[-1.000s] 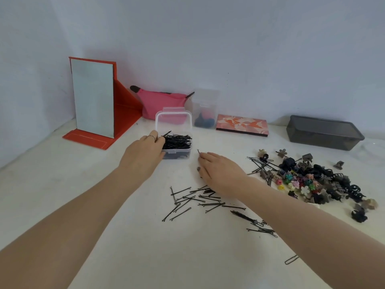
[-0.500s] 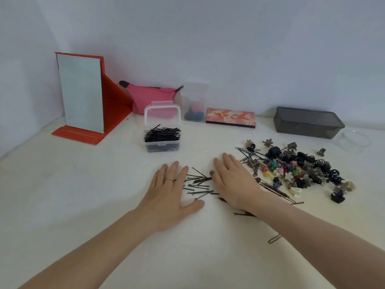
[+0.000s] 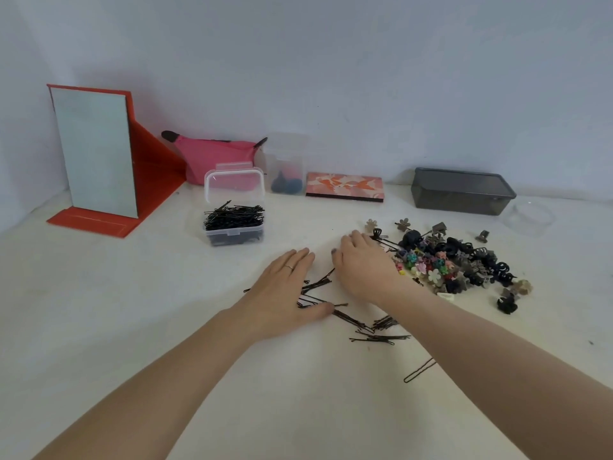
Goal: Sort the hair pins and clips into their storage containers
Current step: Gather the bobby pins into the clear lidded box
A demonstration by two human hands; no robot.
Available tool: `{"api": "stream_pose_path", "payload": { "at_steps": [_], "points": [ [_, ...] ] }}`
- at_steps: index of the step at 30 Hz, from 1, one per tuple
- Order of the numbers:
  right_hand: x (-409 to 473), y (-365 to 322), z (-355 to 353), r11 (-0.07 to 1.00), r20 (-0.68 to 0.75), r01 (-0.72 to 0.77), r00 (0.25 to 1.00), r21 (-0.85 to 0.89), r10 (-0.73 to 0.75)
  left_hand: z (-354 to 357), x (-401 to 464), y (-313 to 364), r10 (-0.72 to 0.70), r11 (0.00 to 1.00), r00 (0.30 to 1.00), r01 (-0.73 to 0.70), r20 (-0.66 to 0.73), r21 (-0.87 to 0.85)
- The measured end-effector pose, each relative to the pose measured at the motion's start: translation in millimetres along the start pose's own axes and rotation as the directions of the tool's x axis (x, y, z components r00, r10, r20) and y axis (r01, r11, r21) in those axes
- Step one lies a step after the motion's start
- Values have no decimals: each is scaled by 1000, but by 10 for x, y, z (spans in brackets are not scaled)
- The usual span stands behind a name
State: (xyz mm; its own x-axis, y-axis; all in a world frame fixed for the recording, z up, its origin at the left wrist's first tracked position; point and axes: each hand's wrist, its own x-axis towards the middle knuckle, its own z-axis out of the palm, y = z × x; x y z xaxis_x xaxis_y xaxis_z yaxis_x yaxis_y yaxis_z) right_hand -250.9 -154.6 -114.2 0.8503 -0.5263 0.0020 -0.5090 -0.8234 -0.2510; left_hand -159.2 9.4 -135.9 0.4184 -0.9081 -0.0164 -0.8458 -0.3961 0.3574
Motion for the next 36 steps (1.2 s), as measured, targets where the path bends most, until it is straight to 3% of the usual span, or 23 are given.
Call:
{"api": "stream_pose_path", "payload": {
  "at_steps": [4, 6, 8, 12, 15, 21, 27, 32, 36],
  "points": [
    [-198, -149, 29, 986, 22, 129, 991, 110, -132, -7, -7, -65, 72, 997, 995, -74, -69, -32],
    [-270, -183, -45, 969, -59, 126, 991, 213, -116, -15, -30, -80, 96, 993, 991, -102, -96, -56],
    [-319, -154, -57, 974, -100, 147, 986, 171, -131, -17, -55, -86, 98, 992, 990, -105, -100, -72],
    [-457, -166, -6, 985, -38, 163, 986, 56, -161, 6, -36, -52, 64, 995, 998, -65, -21, -74],
    [-604, -212, -12, 966, -51, 252, 967, 60, -249, 16, -14, -10, 100, 995, 995, -100, 12, 21],
    [-768, 12, -60, 966, -104, 203, 977, 160, -188, 27, -72, 149, 99, 990, 995, -102, 32, 93],
    [-810, 121, -48, 970, -215, 237, 951, 53, -221, -6, -86, 150, 204, 977, 979, -203, -14, 66],
    [-779, 118, -13, 971, -135, 239, 963, 11, -235, -23, -132, 161, 243, 968, 966, -247, -84, -46],
    [-645, 109, -75, 984, -159, 176, 972, 12, -172, -76, -154, 191, 226, 966, 968, -237, -108, -107]
  ]
}}
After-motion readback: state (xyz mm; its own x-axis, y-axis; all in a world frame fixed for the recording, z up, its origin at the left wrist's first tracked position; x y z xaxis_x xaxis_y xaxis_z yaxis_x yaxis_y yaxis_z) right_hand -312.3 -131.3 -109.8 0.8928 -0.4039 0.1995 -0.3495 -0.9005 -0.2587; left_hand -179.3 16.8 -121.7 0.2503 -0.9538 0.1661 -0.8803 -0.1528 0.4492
